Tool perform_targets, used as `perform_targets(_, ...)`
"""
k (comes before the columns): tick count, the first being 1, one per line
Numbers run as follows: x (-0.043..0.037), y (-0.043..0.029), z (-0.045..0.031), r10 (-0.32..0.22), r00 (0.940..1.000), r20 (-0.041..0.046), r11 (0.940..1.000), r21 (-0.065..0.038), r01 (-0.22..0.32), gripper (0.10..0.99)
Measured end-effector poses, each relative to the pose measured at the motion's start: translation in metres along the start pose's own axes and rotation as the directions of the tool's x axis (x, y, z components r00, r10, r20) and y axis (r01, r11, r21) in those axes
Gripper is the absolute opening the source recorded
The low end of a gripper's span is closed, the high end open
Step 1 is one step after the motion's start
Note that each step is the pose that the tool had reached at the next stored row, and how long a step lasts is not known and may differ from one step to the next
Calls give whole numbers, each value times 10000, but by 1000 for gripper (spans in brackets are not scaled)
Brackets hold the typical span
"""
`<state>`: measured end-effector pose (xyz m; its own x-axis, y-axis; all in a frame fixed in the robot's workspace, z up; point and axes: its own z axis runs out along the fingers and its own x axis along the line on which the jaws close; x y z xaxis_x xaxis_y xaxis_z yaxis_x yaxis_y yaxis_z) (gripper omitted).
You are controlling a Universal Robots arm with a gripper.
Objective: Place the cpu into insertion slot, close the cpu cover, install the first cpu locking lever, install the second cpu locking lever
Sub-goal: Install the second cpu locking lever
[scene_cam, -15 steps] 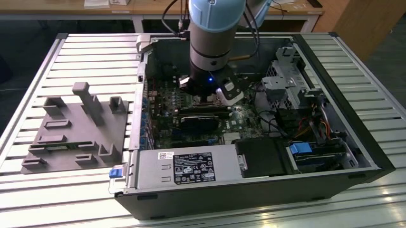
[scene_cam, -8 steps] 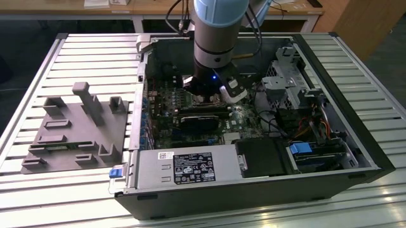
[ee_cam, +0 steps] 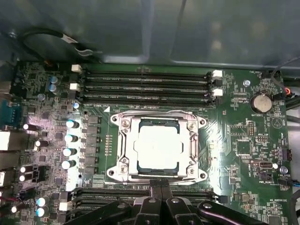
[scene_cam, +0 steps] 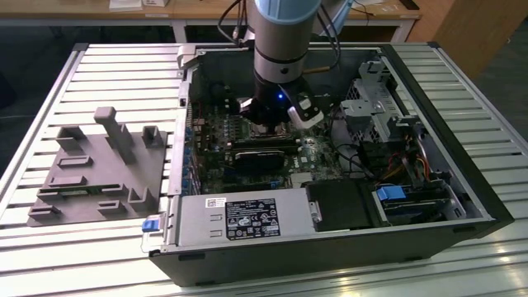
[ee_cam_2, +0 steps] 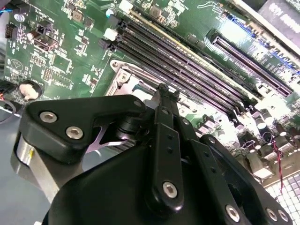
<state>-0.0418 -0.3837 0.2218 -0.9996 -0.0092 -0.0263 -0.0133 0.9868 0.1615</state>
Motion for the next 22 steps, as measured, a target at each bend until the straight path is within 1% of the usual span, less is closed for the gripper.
perform_targets(4,-9,80,13,-9,10000,-4,9994,334,9,102)
perform_targets(5,-11,133,22,-12,10000,-7,9989,475,12,102)
perform_targets(6,-12,161,26,-13,10000,-8,9985,542,13,102)
perform_targets(7,-15,220,37,-16,10000,-9,9978,663,17,102)
perform_targets(8,-15,245,40,-17,10000,-11,9975,706,18,102)
perform_targets(11,-16,312,52,-18,10000,-11,9972,748,19,102)
perform_targets(16,-18,419,69,-19,10000,-11,9970,770,20,102)
perform_targets(18,-18,443,72,-19,10000,-12,9969,782,20,102)
perform_targets(20,-18,449,66,-19,10000,-13,9969,789,20,102)
perform_targets(22,-19,457,23,-20,10000,-11,9969,787,20,102)
